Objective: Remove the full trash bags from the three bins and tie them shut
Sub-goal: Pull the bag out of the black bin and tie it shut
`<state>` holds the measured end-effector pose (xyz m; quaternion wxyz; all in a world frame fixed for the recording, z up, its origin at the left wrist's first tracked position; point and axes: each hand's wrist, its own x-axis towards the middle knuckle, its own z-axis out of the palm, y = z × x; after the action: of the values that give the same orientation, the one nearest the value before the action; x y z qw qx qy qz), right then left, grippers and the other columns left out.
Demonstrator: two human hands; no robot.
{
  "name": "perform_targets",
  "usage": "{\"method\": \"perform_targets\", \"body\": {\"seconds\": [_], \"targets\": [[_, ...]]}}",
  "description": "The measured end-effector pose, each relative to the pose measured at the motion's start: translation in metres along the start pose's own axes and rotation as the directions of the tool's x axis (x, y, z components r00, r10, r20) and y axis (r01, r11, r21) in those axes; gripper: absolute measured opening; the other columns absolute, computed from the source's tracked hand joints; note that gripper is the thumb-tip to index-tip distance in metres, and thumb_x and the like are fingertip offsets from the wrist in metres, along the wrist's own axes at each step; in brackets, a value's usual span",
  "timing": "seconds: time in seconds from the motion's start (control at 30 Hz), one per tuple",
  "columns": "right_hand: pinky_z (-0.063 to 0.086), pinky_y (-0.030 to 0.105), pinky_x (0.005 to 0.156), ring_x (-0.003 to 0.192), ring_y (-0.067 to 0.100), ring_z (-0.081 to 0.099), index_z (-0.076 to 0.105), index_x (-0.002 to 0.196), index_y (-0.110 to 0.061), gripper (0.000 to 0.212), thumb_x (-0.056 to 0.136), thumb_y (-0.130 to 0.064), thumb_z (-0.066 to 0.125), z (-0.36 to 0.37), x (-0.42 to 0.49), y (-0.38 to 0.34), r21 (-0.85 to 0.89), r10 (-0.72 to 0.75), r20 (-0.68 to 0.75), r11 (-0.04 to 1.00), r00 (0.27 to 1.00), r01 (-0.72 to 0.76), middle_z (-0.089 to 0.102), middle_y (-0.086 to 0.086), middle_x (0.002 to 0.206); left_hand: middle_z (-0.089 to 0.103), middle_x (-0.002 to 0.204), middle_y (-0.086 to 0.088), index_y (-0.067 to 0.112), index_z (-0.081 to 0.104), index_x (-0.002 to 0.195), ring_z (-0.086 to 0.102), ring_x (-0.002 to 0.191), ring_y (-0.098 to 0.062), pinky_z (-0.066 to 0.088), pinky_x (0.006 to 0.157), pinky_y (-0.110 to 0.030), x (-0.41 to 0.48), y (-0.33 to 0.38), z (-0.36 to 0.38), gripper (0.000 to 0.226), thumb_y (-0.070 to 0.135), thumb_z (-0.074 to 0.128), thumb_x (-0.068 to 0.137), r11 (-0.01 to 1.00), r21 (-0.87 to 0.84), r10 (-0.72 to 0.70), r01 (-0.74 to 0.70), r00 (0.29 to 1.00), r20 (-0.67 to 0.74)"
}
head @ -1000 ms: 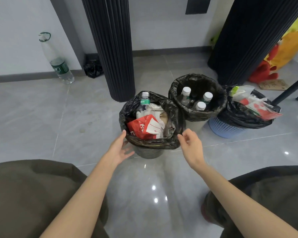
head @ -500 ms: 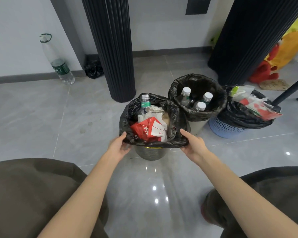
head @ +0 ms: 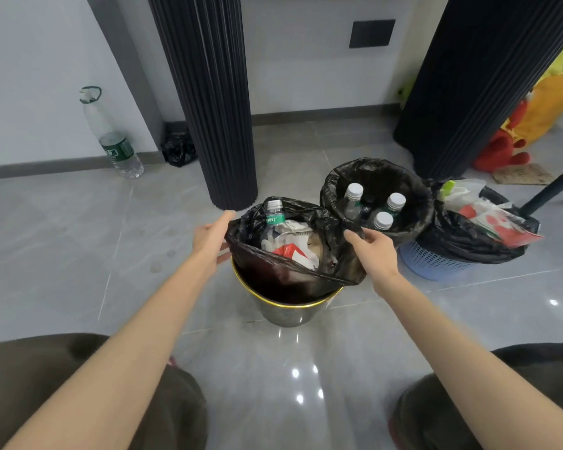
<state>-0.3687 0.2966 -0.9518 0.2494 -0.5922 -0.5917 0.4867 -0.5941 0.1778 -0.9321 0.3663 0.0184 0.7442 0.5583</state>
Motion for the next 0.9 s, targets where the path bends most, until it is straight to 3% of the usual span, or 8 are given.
{"method": "perform_targets", "body": {"seconds": [0.1,0.17,0.27,0.33,0.47,0.63,0.77,0.9], "targets": [[0.050,0.041,0.095,0.097,0.022,0.063,0.068,0.084,-0.018,0.045,0.071,-0.061,0.065,0.003,0.019,-0.013,-0.078,0.106,0.133,0.992,0.985,-0.096,0.069,0.001,0.099,0.064,0.095,-0.005,0.011,0.059,0.098,0.061,0.091,-0.021,0.049,0.071,-0.030,0.023,0.004,0.009,0.054,0.058,0.066,0.071,0.981,0.192,-0.039,0.029,0.998,0.047],[0.049,0.040,0.094,0.098,0.025,0.060,0.066,0.092,-0.013,0.051,0.075,-0.060,0.062,0.008,0.032,-0.017,-0.201,0.108,0.121,0.976,0.987,-0.082,0.065,0.004,0.100,0.063,0.105,-0.007,0.008,0.057,0.108,0.061,0.095,-0.023,0.050,0.074,-0.032,0.035,0.006,0.014,0.060,0.055,0.068,0.072,0.955,0.295,-0.025,0.016,0.999,0.027],[0.048,0.037,0.085,0.098,0.031,0.060,0.064,0.100,-0.004,0.041,0.086,-0.042,0.059,0.014,0.042,-0.015,-0.327,0.096,0.039,0.942,0.995,-0.078,0.063,0.009,0.094,0.059,0.099,-0.008,0.008,0.057,0.091,0.058,0.092,-0.025,0.051,0.084,-0.036,0.050,0.002,0.019,0.033,0.039,0.065,0.083,0.877,0.480,0.015,-0.026,1.000,0.025],[0.044,0.032,0.073,0.091,0.033,0.060,0.065,0.092,-0.002,0.028,0.092,-0.026,0.053,0.018,0.043,-0.013,-0.324,0.024,-0.007,0.946,1.000,-0.025,0.062,0.012,0.087,0.056,0.089,-0.008,0.013,0.058,0.084,0.051,0.083,-0.024,0.048,0.078,-0.033,0.056,-0.003,0.020,0.014,0.027,0.060,0.087,0.822,0.563,0.071,-0.093,0.996,0.061],[0.042,0.029,0.073,0.082,0.022,0.056,0.065,0.093,-0.006,0.022,0.096,-0.017,0.046,0.023,0.037,-0.012,-0.194,-0.225,-0.124,0.961,0.966,0.199,0.063,0.006,0.086,0.057,0.093,-0.003,0.016,0.067,0.097,0.049,0.089,-0.018,0.038,0.080,-0.025,0.057,-0.014,0.023,0.015,0.017,0.052,0.092,0.850,0.442,0.315,-0.288,0.949,0.012],[0.044,0.031,0.077,0.084,0.018,0.055,0.058,0.098,-0.009,0.016,0.097,-0.016,0.043,0.024,0.022,-0.024,-0.143,-0.433,-0.271,0.901,0.860,0.409,0.061,0.004,0.091,0.061,0.099,0.000,0.007,0.062,0.106,0.053,0.091,-0.014,0.038,0.080,-0.021,0.038,-0.003,0.024,0.023,0.018,0.045,0.097,0.780,0.272,0.607,-0.564,0.787,-0.111],[0.037,0.031,0.076,0.086,0.016,0.045,0.051,0.099,-0.012,0.011,0.090,-0.017,0.046,0.023,0.008,-0.026,-0.228,-0.419,-0.300,0.904,0.857,0.362,0.054,0.002,0.096,0.058,0.097,0.002,0.015,0.056,0.102,0.052,0.089,-0.015,0.036,0.075,-0.017,0.026,0.003,0.027,0.013,0.015,0.046,0.093,0.768,0.225,0.635,-0.600,0.759,-0.143],[0.039,0.038,0.092,0.109,0.027,0.044,0.051,0.121,-0.011,0.046,0.081,-0.032,0.063,0.023,0.018,-0.042,-0.479,-0.563,-0.197,0.770,0.803,0.422,0.051,0.006,0.120,0.050,0.119,0.002,0.022,0.050,0.119,0.050,0.105,-0.014,0.037,0.083,-0.026,0.020,0.013,0.039,0.040,0.033,0.060,0.082,0.818,0.346,0.525,-0.460,0.843,-0.120]]}}
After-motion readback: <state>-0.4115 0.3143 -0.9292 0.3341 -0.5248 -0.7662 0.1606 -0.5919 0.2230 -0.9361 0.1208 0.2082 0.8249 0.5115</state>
